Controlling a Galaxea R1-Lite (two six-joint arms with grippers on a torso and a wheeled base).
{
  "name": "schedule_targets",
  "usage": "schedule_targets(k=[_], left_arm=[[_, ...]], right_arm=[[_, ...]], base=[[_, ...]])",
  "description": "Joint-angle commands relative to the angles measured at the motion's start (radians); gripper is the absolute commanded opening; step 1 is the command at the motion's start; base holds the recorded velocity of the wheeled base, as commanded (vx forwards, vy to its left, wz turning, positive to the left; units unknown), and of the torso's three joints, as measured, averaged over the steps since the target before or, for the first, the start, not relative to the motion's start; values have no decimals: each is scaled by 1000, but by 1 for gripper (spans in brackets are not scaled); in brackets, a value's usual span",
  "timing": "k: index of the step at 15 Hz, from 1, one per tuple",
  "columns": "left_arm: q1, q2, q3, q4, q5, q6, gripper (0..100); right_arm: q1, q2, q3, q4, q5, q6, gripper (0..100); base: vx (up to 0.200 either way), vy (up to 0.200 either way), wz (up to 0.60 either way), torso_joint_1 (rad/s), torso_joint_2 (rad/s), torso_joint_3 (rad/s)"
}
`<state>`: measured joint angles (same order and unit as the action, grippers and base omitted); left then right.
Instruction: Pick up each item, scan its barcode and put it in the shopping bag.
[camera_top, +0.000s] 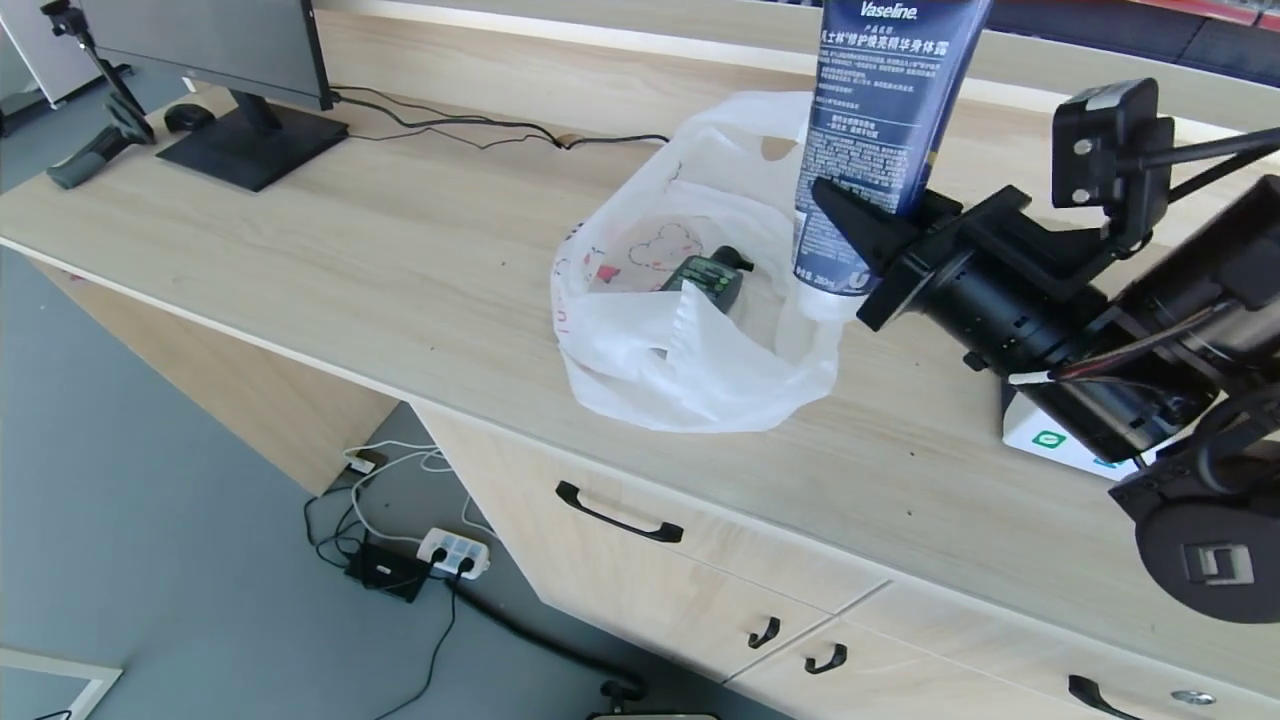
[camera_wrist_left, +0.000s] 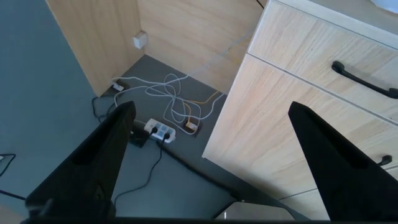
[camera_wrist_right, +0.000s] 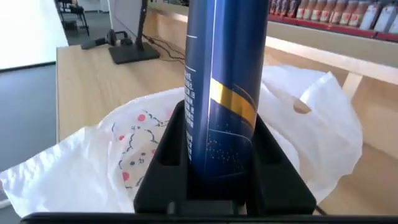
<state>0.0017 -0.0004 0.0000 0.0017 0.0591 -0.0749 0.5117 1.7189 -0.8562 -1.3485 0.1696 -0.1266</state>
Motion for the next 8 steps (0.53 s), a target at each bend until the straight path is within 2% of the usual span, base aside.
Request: schedule_targets(k=[1, 3, 5, 8], left_arm=[[0, 0, 0, 0, 1, -2, 100], [0, 0, 0, 0, 1, -2, 100], [0, 0, 0, 1, 1, 0, 100], [0, 0, 0, 1, 1, -2, 100]], right_arm=[[7, 102, -113, -4, -90, 122, 0], [18, 166, -207, -4, -122, 191, 0], [76, 205, -208, 3, -124, 275, 0], [80, 274, -193, -32, -128, 370, 0]], base=[[0, 0, 0, 0, 0, 0], [0, 0, 0, 0, 0, 0], [0, 0, 0, 0, 0, 0], [0, 0, 0, 0, 0, 0]])
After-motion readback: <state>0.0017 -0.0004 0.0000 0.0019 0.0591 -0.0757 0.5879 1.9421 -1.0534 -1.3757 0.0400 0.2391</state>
